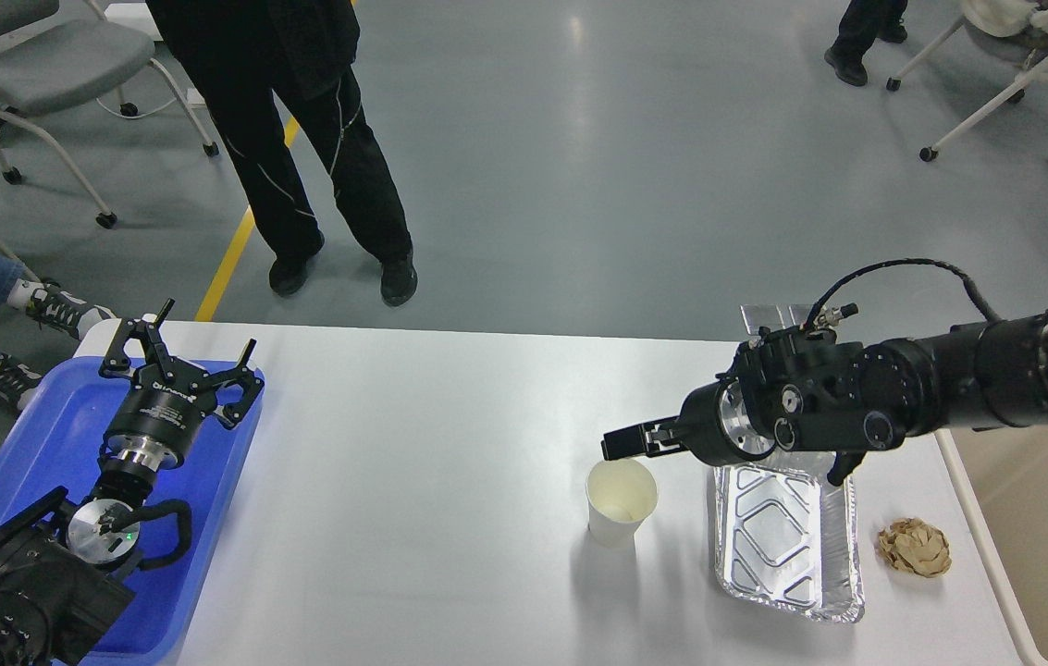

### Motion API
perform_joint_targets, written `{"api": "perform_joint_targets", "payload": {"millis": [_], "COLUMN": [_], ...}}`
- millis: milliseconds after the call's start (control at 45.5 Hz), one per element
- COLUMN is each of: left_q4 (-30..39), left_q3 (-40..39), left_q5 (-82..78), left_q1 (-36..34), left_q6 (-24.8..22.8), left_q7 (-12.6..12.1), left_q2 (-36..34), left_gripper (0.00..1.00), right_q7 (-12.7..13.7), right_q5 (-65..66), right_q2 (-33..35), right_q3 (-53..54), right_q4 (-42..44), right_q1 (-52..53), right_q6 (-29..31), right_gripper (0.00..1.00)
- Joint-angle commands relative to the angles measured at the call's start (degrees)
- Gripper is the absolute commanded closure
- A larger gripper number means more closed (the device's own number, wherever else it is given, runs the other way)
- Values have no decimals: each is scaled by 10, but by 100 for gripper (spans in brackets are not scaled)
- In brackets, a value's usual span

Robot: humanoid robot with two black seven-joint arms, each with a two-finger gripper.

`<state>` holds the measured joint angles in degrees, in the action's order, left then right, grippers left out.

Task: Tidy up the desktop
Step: 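Lower the right gripper around the paper cup and close it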

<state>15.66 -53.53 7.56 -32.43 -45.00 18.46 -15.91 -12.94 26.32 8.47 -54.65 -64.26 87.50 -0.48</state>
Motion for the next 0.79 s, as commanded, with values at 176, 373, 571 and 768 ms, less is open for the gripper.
{"api": "perform_joint_targets", "payload": {"millis": [176,373,571,768], "left_q4": [0,1,0,0], "left_q3": [0,0,0,0], "left_q5": [0,0,0,0], "left_q1": [0,0,0,0], "left_q6": [0,0,0,0], "left_q7": [0,0,0,0], "left_q2": [0,0,0,0], "left_gripper": [0,0,0,0], "right_q7": [0,-2,-3,-3], "right_q5": [8,13,25,42], "right_q2": [-25,-28,-30,-33], "right_q3": [-5,-7,-34,-40], "right_q4": [34,45,52,52], "right_q1": [-69,-76,-79,-81], "right_q6": [-33,-34,-63,-73], "right_gripper": [2,12,34,60]}}
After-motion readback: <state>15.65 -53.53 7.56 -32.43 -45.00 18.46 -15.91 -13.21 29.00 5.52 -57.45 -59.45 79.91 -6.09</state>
